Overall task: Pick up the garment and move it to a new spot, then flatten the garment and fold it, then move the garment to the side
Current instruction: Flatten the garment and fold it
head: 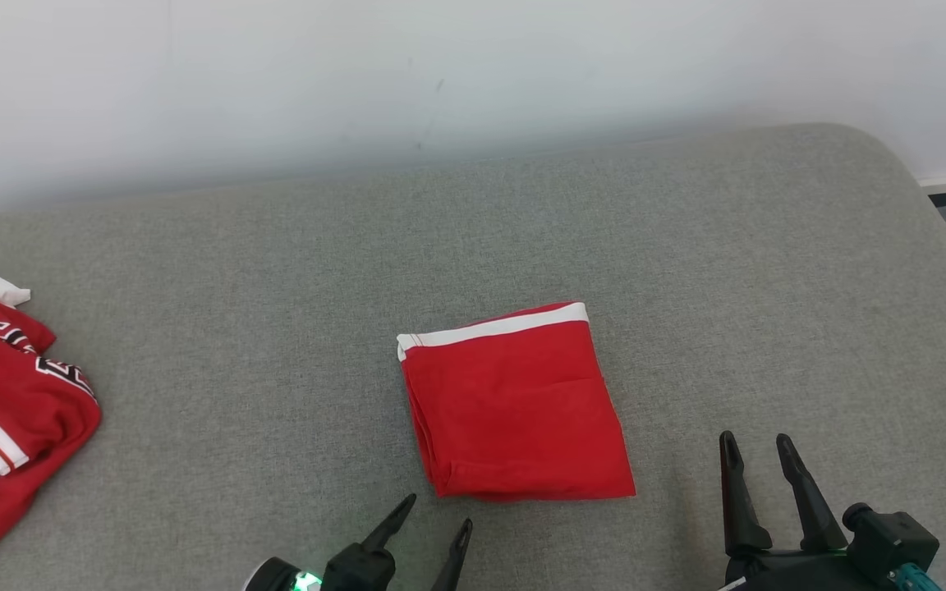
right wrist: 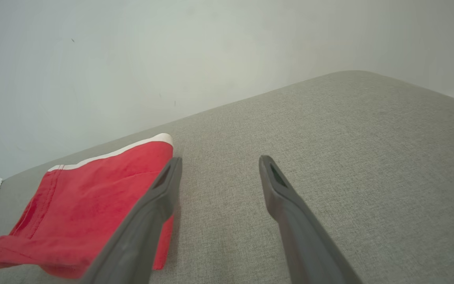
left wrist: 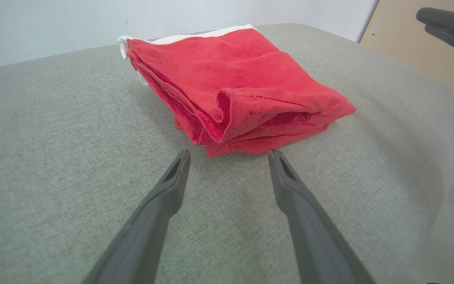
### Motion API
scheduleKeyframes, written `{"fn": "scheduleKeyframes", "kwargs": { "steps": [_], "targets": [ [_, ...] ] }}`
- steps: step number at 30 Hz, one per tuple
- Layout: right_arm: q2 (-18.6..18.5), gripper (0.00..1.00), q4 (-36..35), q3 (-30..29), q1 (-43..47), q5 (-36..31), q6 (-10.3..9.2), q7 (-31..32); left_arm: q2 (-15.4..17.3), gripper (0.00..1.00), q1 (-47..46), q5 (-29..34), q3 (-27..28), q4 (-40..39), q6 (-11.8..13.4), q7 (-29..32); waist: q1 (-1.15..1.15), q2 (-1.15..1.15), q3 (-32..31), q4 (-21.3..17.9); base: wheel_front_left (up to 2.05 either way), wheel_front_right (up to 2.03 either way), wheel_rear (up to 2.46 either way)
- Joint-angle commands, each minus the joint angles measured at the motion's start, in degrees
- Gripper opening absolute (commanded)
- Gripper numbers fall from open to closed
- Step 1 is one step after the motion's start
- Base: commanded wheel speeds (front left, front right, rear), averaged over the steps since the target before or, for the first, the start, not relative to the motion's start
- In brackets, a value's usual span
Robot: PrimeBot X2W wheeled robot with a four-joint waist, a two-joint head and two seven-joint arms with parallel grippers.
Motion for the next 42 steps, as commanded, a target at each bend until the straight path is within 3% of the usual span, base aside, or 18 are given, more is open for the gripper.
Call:
{"fn": "scheduleKeyframes", "kwargs": {
  "steps": [1, 14, 26, 33, 42],
  "targets": [
    [0.0, 1.0, 0.1, -0.01, 0.5, -0.18, -0.14, -0.25, -0.24, 1.0, 0.87, -0.27, 0.92, -1.68, 0.43, -0.21, 0.0, 0.0, -0.15, 0.09, 0.0, 0.0, 0.0],
    [-0.06, 1.0, -1.12, -1.37, 1.77, 0.32, -0.14, -0.25, 1.55, 1.0, 8.59, 1.6, 12.04, -15.4, 4.05, -0.21, 0.0, 0.0, -2.72, 2.51, 0.0, 0.0, 0.0],
    [-0.42, 1.0, -3.54, -1.57, 3.02, -1.09, -0.14, -0.25, 1.62, 1.0, 13.82, 3.02, 25.91, -22.54, 5.33, -0.21, 0.0, 0.0, -5.07, 5.8, 0.0, 0.0, 0.0],
    [-0.35, 1.0, -3.39, -1.16, 3.77, -1.66, -0.14, -0.25, 0.78, 1.0, 16.09, 3.41, 31.31, -23.7, 3.46, -0.21, 0.0, 0.0, -6.34, 6.92, 0.0, 0.0, 0.0],
    [-0.31, 1.0, -2.66, -0.74, 4.96, -1.75, -0.14, -0.25, -0.38, 1.0, 18.4, 4.25, 33.58, -23.3, 1.99, -0.21, 0.0, 0.0, -7.2, 7.46, 0.0, 0.0, 0.0]
  ]
}}
